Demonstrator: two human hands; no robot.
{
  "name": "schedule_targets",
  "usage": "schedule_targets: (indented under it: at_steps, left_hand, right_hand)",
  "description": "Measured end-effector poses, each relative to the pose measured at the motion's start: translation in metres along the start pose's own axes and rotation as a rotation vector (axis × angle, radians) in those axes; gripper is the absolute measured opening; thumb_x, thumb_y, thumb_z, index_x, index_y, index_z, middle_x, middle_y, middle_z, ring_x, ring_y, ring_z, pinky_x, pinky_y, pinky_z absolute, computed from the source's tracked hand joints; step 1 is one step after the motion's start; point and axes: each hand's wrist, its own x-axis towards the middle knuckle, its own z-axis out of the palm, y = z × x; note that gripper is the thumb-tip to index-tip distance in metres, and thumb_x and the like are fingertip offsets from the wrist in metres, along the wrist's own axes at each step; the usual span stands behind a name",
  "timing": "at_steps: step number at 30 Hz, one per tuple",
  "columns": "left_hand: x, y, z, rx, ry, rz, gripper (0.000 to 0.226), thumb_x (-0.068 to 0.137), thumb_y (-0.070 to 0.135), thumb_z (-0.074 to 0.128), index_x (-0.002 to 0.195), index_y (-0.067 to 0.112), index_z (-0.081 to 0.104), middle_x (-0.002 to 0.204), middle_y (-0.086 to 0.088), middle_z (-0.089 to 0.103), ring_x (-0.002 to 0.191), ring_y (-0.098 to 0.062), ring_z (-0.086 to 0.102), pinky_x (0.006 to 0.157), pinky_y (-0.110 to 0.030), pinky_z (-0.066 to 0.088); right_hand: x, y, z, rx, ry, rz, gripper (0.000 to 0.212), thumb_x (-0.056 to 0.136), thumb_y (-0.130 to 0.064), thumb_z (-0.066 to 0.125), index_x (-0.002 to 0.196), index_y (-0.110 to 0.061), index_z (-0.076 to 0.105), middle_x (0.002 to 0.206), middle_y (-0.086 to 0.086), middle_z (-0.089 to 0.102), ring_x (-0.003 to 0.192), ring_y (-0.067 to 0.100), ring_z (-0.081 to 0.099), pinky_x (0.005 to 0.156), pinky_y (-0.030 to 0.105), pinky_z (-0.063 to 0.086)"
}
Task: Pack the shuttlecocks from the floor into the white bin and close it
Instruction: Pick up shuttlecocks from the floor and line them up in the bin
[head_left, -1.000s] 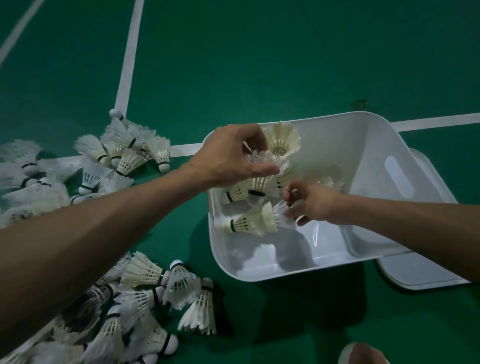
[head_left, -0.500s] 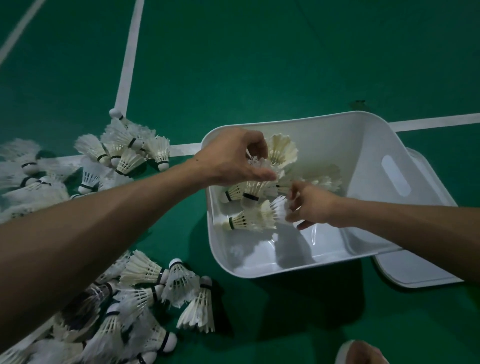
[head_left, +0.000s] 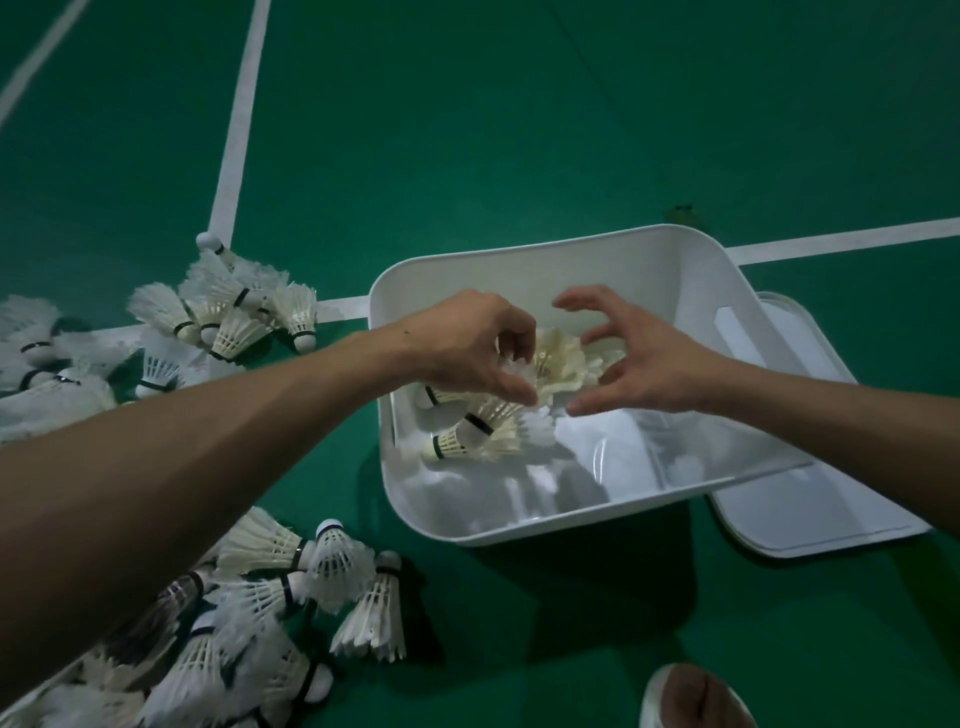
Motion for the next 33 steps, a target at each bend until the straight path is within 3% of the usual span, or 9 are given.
schedule_targets:
  at_steps: [5, 10, 15, 19, 23, 30, 33]
  left_hand:
    - [0.005, 0.011, 0.007, 0.007, -0.056, 0.061, 0.028, 0.074, 0.037, 0.078, 0.092, 0.023, 0.062, 0.086, 0.008, 0.062, 0.078, -0.012, 0.058, 0.070, -0.028, 0.048]
    - [0.009, 0.002, 0.010, -0.033, -0.112, 0.007, 0.045, 0.076, 0.038, 0.076, 0.115, 0.025, 0.059, 0.100, 0.008, 0.060, 0.087, -0.010, 0.058, 0.079, -0.027, 0.049]
    - [0.013, -0.018, 0.014, 0.043, -0.150, -0.054, 0.044, 0.075, 0.043, 0.075, 0.113, 0.026, 0.062, 0.105, 0.005, 0.063, 0.088, -0.011, 0.057, 0.076, -0.026, 0.045]
    - [0.016, -0.024, 0.019, 0.067, -0.223, -0.092, 0.049, 0.075, 0.044, 0.076, 0.118, 0.027, 0.060, 0.103, 0.006, 0.061, 0.088, -0.014, 0.057, 0.075, -0.026, 0.042]
    - [0.018, -0.024, 0.021, 0.071, -0.249, -0.078, 0.048, 0.076, 0.042, 0.075, 0.119, 0.028, 0.061, 0.101, 0.007, 0.058, 0.088, -0.014, 0.055, 0.074, -0.024, 0.039]
    - [0.018, -0.034, 0.020, 0.057, -0.242, -0.072, 0.043, 0.077, 0.042, 0.074, 0.115, 0.027, 0.062, 0.099, 0.009, 0.057, 0.087, -0.011, 0.054, 0.076, -0.025, 0.041]
    - [0.018, -0.036, 0.019, 0.046, -0.247, -0.075, 0.043, 0.077, 0.043, 0.073, 0.115, 0.026, 0.061, 0.099, 0.009, 0.056, 0.088, -0.011, 0.054, 0.077, -0.026, 0.042]
  right_hand:
    - [0.003, -0.001, 0.009, -0.219, -0.038, -0.027, 0.073, 0.065, -0.040, 0.084, 0.127, -0.042, 0.046, 0.124, -0.011, 0.059, 0.111, 0.014, 0.054, 0.095, 0.039, 0.048]
    - [0.001, 0.009, -0.003, -0.222, 0.007, 0.059, 0.063, 0.067, -0.030, 0.085, 0.121, -0.033, 0.053, 0.116, -0.008, 0.057, 0.102, 0.013, 0.055, 0.084, 0.029, 0.048]
    - [-0.003, 0.028, -0.008, -0.173, 0.034, 0.266, 0.063, 0.070, -0.021, 0.085, 0.121, -0.027, 0.050, 0.101, -0.006, 0.051, 0.083, 0.010, 0.053, 0.061, 0.020, 0.042]
    - [-0.003, 0.036, 0.003, -0.168, -0.036, 0.338, 0.059, 0.076, -0.020, 0.079, 0.127, -0.029, 0.049, 0.104, -0.001, 0.052, 0.075, 0.009, 0.051, 0.060, 0.024, 0.042]
    - [0.004, 0.042, 0.013, -0.188, 0.013, 0.418, 0.048, 0.081, -0.024, 0.074, 0.122, -0.023, 0.051, 0.101, 0.005, 0.060, 0.071, 0.015, 0.055, 0.057, 0.026, 0.044]
    - [0.015, 0.044, 0.029, 0.092, 0.048, 0.527, 0.049, 0.076, -0.012, 0.080, 0.117, -0.007, 0.053, 0.087, 0.015, 0.062, 0.069, 0.023, 0.060, 0.079, 0.048, 0.057]
    - [0.018, 0.045, 0.040, 0.086, 0.011, 0.540, 0.055, 0.075, -0.011, 0.081, 0.121, -0.006, 0.054, 0.087, 0.014, 0.064, 0.069, 0.023, 0.065, 0.078, 0.045, 0.059]
